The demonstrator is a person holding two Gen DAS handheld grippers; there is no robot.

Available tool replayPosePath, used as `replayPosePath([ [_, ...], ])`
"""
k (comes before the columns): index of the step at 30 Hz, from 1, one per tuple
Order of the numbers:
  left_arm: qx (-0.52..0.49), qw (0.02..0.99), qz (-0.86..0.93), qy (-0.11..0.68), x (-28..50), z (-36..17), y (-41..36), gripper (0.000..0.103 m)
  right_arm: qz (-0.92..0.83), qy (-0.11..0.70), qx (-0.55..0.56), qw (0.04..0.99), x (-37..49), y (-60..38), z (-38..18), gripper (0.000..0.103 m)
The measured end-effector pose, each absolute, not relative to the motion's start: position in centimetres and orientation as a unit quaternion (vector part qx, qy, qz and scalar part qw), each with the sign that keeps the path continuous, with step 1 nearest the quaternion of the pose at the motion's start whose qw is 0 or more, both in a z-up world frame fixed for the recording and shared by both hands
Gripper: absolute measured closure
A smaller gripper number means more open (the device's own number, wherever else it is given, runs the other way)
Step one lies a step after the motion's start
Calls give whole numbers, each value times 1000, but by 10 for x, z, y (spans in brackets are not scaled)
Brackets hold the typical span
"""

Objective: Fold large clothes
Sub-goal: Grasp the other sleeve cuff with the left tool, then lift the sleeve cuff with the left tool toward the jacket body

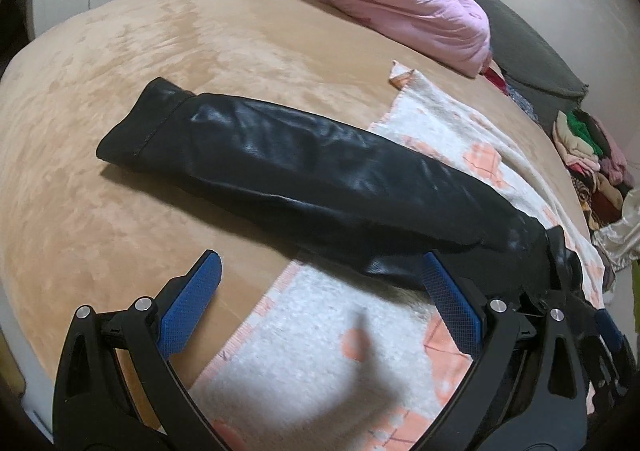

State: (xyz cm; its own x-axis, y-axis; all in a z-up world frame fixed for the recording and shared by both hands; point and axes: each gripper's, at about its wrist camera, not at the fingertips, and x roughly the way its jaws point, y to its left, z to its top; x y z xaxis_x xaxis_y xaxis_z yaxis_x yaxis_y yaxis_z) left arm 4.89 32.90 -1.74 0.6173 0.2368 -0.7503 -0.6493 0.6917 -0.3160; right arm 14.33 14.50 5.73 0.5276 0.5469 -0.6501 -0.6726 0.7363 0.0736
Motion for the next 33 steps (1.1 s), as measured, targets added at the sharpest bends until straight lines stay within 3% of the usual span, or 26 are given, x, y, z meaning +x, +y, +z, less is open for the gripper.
replayPosePath([
  [24,-348,812,321,342,63,-45,389,10,355,352,-98,860,144,158,42,4],
  [27,-362,806,329,334,68,-47,403,27,352,349,-95,863,143,153,44,4],
  [29,-373,799,340,327,68,-49,414,57,351,348,-93,864,142,151,45,4],
  [32,-393,800,336,303,64,-48,426,83,348,347,-90,866,142,145,45,4],
  [33,-390,804,335,299,63,-45,426,87,346,347,-88,867,142,143,45,4],
])
